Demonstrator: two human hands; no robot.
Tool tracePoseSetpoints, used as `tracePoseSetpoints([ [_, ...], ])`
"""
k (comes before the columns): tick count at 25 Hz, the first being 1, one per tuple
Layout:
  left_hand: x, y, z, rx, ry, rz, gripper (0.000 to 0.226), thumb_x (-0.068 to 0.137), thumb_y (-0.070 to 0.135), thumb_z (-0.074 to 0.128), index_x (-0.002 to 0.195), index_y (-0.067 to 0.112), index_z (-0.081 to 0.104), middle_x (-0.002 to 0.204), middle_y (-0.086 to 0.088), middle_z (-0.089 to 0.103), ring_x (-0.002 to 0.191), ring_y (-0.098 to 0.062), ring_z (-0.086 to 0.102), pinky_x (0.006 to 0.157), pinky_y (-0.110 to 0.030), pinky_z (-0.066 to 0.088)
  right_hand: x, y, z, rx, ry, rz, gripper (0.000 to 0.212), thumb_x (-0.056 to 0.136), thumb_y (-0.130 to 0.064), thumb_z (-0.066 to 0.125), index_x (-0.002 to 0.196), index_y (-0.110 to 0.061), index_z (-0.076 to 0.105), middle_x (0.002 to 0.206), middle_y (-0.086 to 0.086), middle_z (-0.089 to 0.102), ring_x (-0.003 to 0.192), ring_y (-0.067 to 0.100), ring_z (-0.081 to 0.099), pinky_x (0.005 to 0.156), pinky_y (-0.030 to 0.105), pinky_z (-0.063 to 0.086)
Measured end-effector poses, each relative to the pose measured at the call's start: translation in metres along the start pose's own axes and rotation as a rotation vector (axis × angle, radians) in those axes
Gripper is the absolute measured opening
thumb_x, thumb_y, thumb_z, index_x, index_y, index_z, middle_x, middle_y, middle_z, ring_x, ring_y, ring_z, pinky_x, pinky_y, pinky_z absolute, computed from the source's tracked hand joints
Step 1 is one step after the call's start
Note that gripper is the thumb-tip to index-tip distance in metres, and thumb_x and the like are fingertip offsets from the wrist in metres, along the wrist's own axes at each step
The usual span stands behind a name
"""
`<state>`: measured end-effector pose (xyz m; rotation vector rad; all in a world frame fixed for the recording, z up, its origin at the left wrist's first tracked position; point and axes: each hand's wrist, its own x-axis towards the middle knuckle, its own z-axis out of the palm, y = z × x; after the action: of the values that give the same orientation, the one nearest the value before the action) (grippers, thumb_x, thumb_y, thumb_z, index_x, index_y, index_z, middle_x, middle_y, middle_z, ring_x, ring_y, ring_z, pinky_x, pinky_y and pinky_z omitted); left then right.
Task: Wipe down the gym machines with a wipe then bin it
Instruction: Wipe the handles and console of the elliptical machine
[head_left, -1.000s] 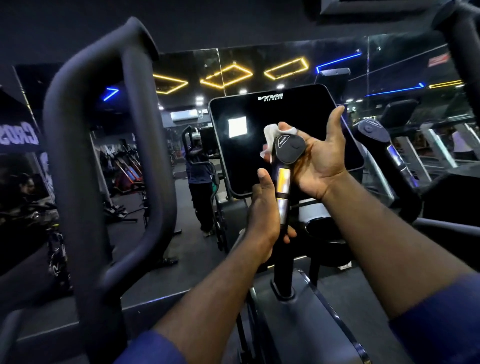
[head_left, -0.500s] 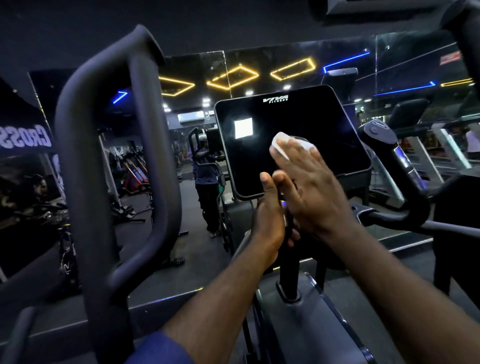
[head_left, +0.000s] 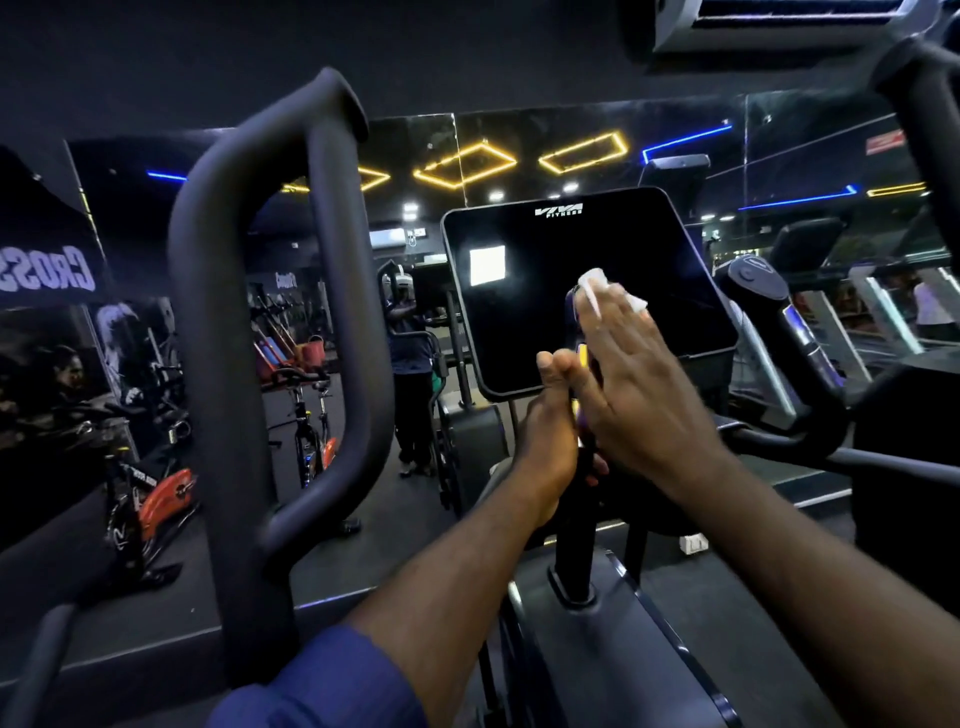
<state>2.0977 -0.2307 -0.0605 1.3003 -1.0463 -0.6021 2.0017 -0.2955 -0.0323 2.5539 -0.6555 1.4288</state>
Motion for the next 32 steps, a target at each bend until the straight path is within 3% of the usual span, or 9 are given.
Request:
tracePoseSetpoints([
  [7,0.001,0.001,0.0,0.009,-0.017,0.0,0.092,0.094,0.086,0.014,0.11,0.019,0.074,0.068,-0.013,0.067,0.055,-0.021,0.062,0.049,-0.027,0.047,0.015,0.005,-0.009,0.065,0.007,0.072,0.084,0.103,-0.072,0.015,0.166,-0.016,0.01,0.174,0.002,0.001,0.159,0.01,-0.006,0.131,0.041,0.006],
  [11,0.006,-0.006,0.002,0.004,0.029,0.095,0.085,0.086,0.094,0.027,0.134,0.034,0.063,0.099,0.015,0.074,0.089,0.001,0.07,0.083,-0.032,0.059,-0.012,-0.025,0.008,0.052,-0.048,0.0,0.085,0.102,-0.073,0.014,0.166,-0.015,0.015,0.174,0.002,0.003,0.159,0.009,-0.008,0.131,0.038,0.004],
  [15,-0.001,0.003,0.001,0.015,-0.006,-0.007,0.078,0.103,0.075,0.02,0.106,0.014,0.069,0.067,-0.012,0.067,0.052,-0.02,0.062,0.053,-0.032,0.048,0.032,-0.009,-0.009,0.056,-0.05,0.087,0.089,0.1,-0.076,0.016,0.166,-0.016,0.013,0.174,0.002,0.004,0.159,0.01,-0.005,0.13,0.037,0.002],
  [17,-0.006,0.008,-0.006,0.028,-0.064,-0.006,0.081,0.101,0.075,0.018,0.11,0.015,0.07,0.07,-0.018,0.067,0.054,-0.024,0.063,0.051,-0.03,0.05,0.023,-0.003,-0.015,0.167,-0.033,0.208,0.086,0.1,-0.074,0.019,0.166,-0.02,0.01,0.174,-0.003,0.003,0.159,0.007,-0.004,0.13,0.036,0.003],
  [20,-0.008,0.02,-0.015,0.109,-0.071,0.014,0.067,0.108,0.064,0.03,0.104,0.014,0.075,0.088,-0.018,0.076,0.073,-0.027,0.071,0.069,-0.043,0.061,-0.014,-0.02,-0.004,0.191,-0.006,0.199,0.072,0.108,-0.054,0.037,0.166,-0.019,0.012,0.174,-0.002,0.003,0.159,0.008,-0.001,0.125,0.021,0.003],
  [22,-0.012,0.037,-0.023,0.21,0.026,0.045,0.053,0.11,0.051,0.037,0.104,0.013,0.072,0.093,-0.011,0.075,0.083,-0.024,0.071,0.081,-0.044,0.061,-0.012,-0.031,-0.009,0.229,0.082,0.144,0.059,0.108,-0.028,0.051,0.163,-0.017,0.03,0.169,0.003,0.026,0.157,0.014,0.021,0.12,0.008,0.01],
  [25,-0.032,0.089,-0.036,0.271,0.136,0.248,0.034,0.11,0.043,0.041,0.12,0.021,0.065,0.109,-0.002,0.072,0.101,-0.021,0.067,0.093,-0.04,0.055,0.024,-0.053,-0.045,0.353,0.248,0.207,0.05,0.099,-0.005,0.06,0.147,-0.018,0.058,0.143,-0.003,0.063,0.133,0.007,0.057,0.103,-0.002,0.029],
  [29,-0.056,0.174,-0.078,0.476,0.236,0.674,0.02,0.108,0.027,0.052,0.123,0.019,0.062,0.114,0.001,0.067,0.101,-0.012,0.061,0.08,-0.02,0.049,0.078,-0.1,-0.092,0.442,0.327,0.2,0.046,0.098,-0.006,0.06,0.142,-0.022,0.058,0.102,-0.019,0.068,0.09,-0.026,0.058,0.077,-0.006,0.033],
  [32,-0.051,0.228,-0.137,0.819,0.427,0.966,0.016,0.1,0.023,0.058,0.116,0.019,0.061,0.116,-0.003,0.063,0.109,-0.019,0.055,0.093,-0.035,0.046,0.13,-0.136,-0.11,0.436,0.375,0.188,0.03,0.096,-0.014,0.062,0.121,-0.027,0.074,0.093,-0.016,0.071,0.093,-0.002,0.066,0.079,0.004,0.039],
])
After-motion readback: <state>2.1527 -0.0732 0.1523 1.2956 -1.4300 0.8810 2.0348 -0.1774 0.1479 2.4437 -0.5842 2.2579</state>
